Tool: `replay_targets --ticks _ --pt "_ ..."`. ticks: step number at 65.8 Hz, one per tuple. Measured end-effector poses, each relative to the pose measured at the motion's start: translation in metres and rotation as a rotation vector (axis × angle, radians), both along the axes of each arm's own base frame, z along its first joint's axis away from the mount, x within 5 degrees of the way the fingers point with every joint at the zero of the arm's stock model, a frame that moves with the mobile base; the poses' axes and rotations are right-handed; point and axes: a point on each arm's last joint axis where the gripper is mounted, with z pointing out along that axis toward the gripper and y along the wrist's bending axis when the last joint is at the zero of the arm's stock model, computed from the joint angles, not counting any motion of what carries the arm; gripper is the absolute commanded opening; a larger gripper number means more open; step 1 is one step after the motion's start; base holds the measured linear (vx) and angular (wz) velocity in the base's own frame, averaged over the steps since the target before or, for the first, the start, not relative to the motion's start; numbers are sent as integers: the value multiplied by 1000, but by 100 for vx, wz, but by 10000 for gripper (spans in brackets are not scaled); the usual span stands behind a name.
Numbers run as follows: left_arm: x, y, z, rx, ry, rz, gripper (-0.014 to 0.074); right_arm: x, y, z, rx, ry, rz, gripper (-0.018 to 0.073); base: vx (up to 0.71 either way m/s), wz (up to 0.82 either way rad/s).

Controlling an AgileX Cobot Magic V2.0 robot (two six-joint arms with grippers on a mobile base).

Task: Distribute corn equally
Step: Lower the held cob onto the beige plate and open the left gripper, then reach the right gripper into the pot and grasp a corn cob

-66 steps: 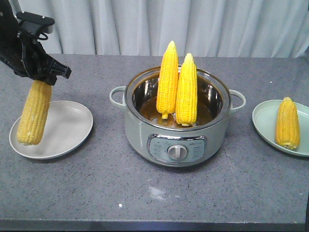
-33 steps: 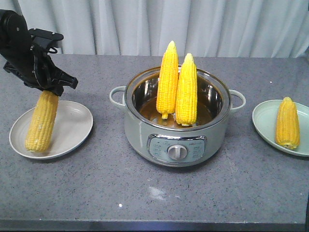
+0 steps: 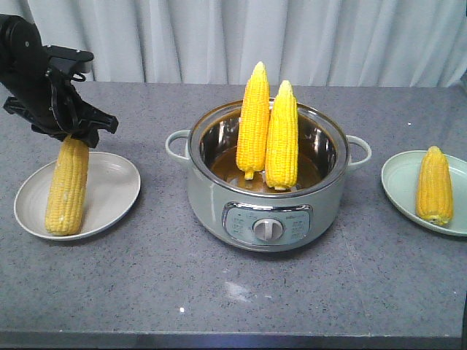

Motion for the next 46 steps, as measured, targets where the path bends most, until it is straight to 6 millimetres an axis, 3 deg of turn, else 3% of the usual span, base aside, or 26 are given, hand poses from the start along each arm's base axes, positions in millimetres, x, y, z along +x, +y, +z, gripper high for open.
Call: replay_targets --ticks 30,38,46 --pt "-4 1 -2 -2 48 22 398 0 1 1 15 -7 6 594 0 0" --pt "-5 0 -1 -6 52 25 396 1 5 5 85 -34 37 594 0 0" --pt "-4 -1 11 -27 19 24 396 15 13 2 186 -44 103 594 0 0"
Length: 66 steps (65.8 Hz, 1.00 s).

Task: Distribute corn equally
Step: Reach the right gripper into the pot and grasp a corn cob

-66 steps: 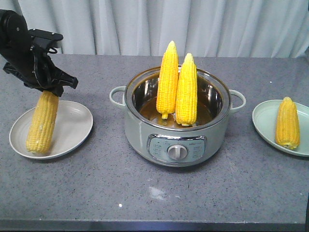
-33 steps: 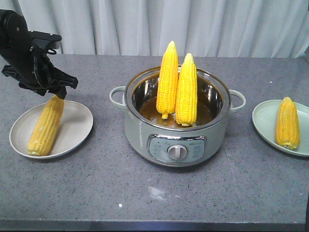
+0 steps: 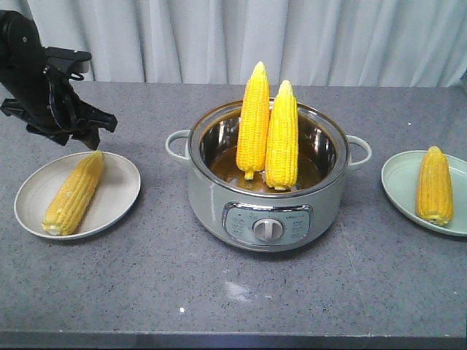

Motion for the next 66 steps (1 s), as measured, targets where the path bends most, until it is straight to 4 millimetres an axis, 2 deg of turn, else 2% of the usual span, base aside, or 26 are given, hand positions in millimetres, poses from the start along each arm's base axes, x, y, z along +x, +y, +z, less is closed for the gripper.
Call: replay_targets --ticks 9,16,25,33,40,57,66 --pt "-4 -4 43 -65 -121 -2 396 29 27 -20 42 48 108 594 0 0" --pt "-9 -7 77 -130 -217 -11 396 57 64 -42 60 91 172 594 0 0" --pt "-16 -11 105 -186 -288 -23 396 86 99 -76 65 201 160 594 0 0" --pt "-19 -12 111 -205 -298 -28 396 105 121 -110 38 318 126 594 0 0" --pt "-20 -12 110 -206 -284 -30 396 113 131 -129 0 389 110 594 0 0" --pt "-21 -12 110 -209 -279 -31 396 118 147 -152 -79 466 80 594 0 0" --pt "-21 -12 110 -209 -276 -31 396 119 146 -158 -121 492 41 594 0 0"
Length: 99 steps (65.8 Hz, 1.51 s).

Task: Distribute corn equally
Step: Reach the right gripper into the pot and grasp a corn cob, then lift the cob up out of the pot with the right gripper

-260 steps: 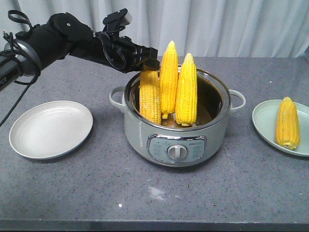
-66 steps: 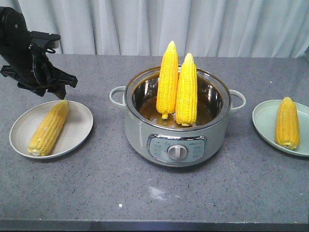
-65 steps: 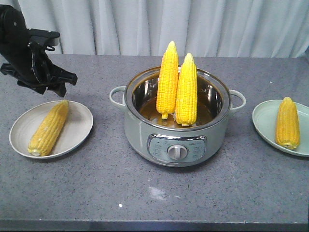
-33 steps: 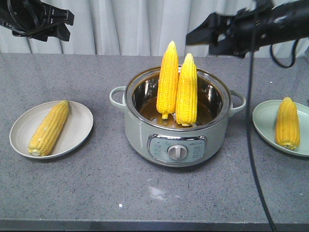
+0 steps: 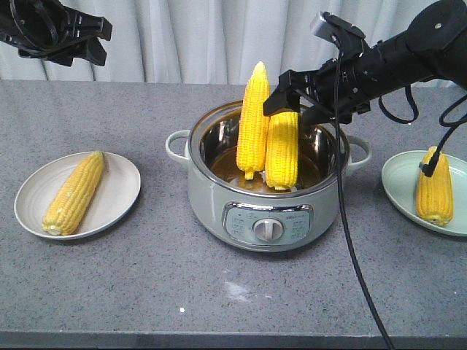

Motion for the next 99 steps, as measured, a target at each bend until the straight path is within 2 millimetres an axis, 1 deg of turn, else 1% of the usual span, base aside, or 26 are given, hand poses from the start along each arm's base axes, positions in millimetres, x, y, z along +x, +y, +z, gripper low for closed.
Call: replay_targets --ticks 17,22,32,43,67,75,82,89,98,99 --pt "0 0 0 1 6 -1 396 1 -1 -2 -16 9 -13 594 0 0" --pt "0 0 0 1 6 -1 396 2 -1 -4 -17 15 -15 594 0 0" --pt "0 0 0 1 6 -1 396 8 -1 -17 -25 37 -19 593 0 0" --pt "0 0 0 1 6 -1 396 12 0 -18 -5 30 -32 592 0 0" --pt "0 0 0 1 6 -1 396 18 5 -30 22 55 -37 520 0 0" --pt "0 0 0 1 6 -1 396 18 5 -31 16 54 -37 468 0 0" --pt "0 0 0 1 6 -1 396 19 5 -32 11 56 -37 395 0 0" --pt "0 0 0 1 6 -1 396 20 5 -37 4 67 -34 296 0 0" --pt "0 0 0 1 6 -1 396 20 5 -38 5 72 -33 142 0 0" --pt "0 0 0 1 6 -1 396 20 5 -38 5 73 -32 142 0 0"
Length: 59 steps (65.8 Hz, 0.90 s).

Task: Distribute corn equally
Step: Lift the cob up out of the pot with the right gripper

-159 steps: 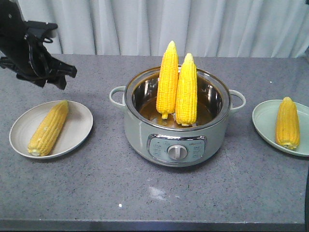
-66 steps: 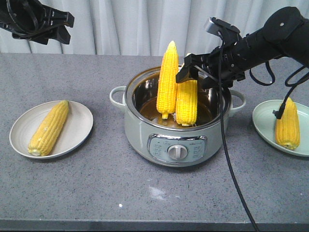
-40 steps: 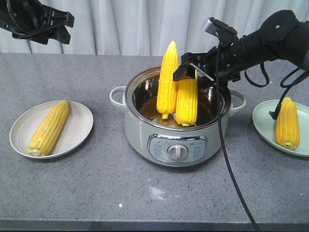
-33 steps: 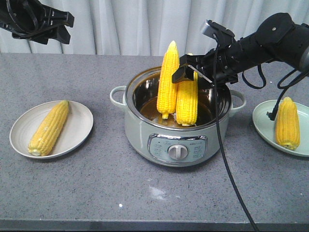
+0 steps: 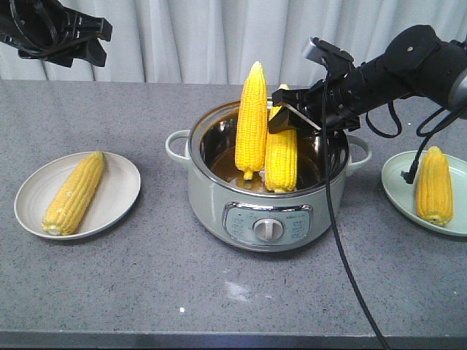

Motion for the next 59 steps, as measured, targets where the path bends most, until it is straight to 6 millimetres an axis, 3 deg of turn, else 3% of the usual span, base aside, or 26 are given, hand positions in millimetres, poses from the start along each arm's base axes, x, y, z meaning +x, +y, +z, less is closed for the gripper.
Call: replay_targets --ticks 13,31,59 --pt "0 0 0 0 0 0 396 -3 -2 5 -23 -34 29 -15 0 0" --pt "0 0 0 0 0 0 396 -5 -8 44 -41 -258 -34 -11 0 0" --pt "-1 -16 6 -151 -34 -106 396 7 -14 54 -91 -444 -88 -11 0 0"
